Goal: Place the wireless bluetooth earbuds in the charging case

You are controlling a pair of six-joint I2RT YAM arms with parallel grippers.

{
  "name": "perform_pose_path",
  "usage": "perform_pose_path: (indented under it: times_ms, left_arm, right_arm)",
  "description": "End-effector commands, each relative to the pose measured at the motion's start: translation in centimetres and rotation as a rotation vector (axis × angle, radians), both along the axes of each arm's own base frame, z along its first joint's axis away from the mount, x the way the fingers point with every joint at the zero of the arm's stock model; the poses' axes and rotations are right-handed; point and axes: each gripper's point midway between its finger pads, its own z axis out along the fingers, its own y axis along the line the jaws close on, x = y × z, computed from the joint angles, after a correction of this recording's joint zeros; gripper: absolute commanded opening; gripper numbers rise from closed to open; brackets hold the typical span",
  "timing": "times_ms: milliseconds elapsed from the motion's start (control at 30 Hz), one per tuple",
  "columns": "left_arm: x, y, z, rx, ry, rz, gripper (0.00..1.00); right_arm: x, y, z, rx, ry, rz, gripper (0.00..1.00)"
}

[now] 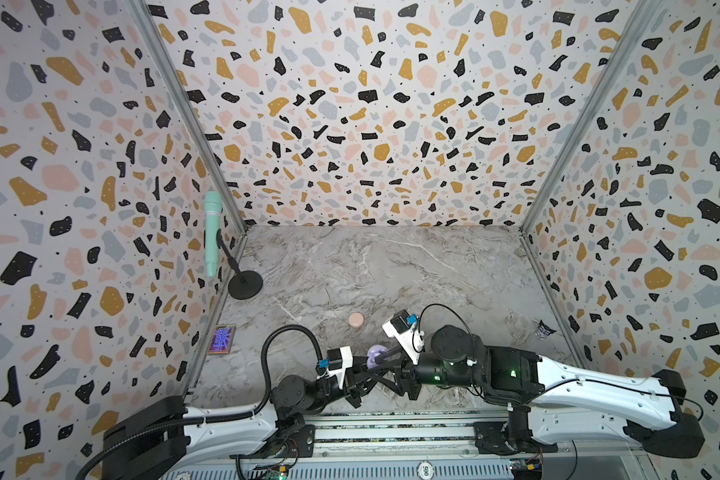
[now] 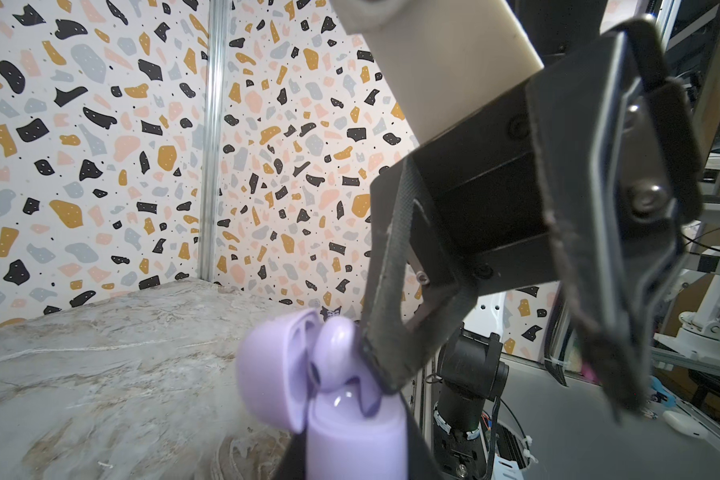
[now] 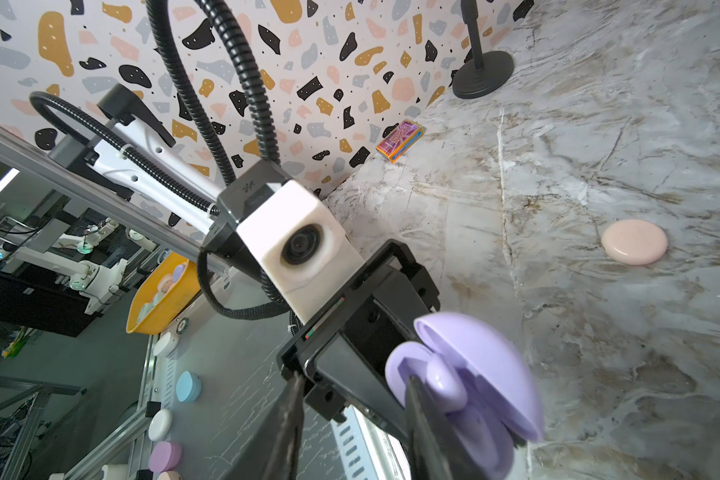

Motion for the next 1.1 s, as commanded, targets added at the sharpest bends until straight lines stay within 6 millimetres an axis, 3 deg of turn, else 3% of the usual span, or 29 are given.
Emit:
perform_pose_path:
  times_ms: [0, 133, 233, 533, 833, 1067]
  left_arm:
    - [-0.6, 0.8, 0.6, -0.042, -0.039, -0.004, 0.00]
    - [-0.7, 0.8, 0.6, -0.041, -0.040, -0.006, 0.00]
    - [-0.6, 0.8, 0.5, -0.038, -0.039, -0.002, 0.00]
    - [-0.7, 0.7, 0.6, -0.039, -0.043, -0.006, 0.00]
    - [-0.8, 0.6, 0.5, -0.033, -0.044, -0.013, 0.00]
    - [-0.9, 0.6, 0.5, -0.034, -0.044, -0.019, 0.00]
  right_arm:
    - [-0.6, 0.0, 2.6, 0.062, -0.024, 0.036, 0.42]
    - [0.1, -1.8, 4.4, 0.105, -0.059, -0.027, 0.42]
    - [0.4, -2.5, 4.7, 0.105, -0.069, -0.047, 0.42]
    - [0.4, -1.1, 2.5, 0.036, -0.043, -0.034, 0.42]
    - [0.0, 0.2, 2.3, 0.030, -0.041, 0.009, 0.42]
    - [1.3, -2.5, 4.0, 0.052, -0.081, -0.079, 0.42]
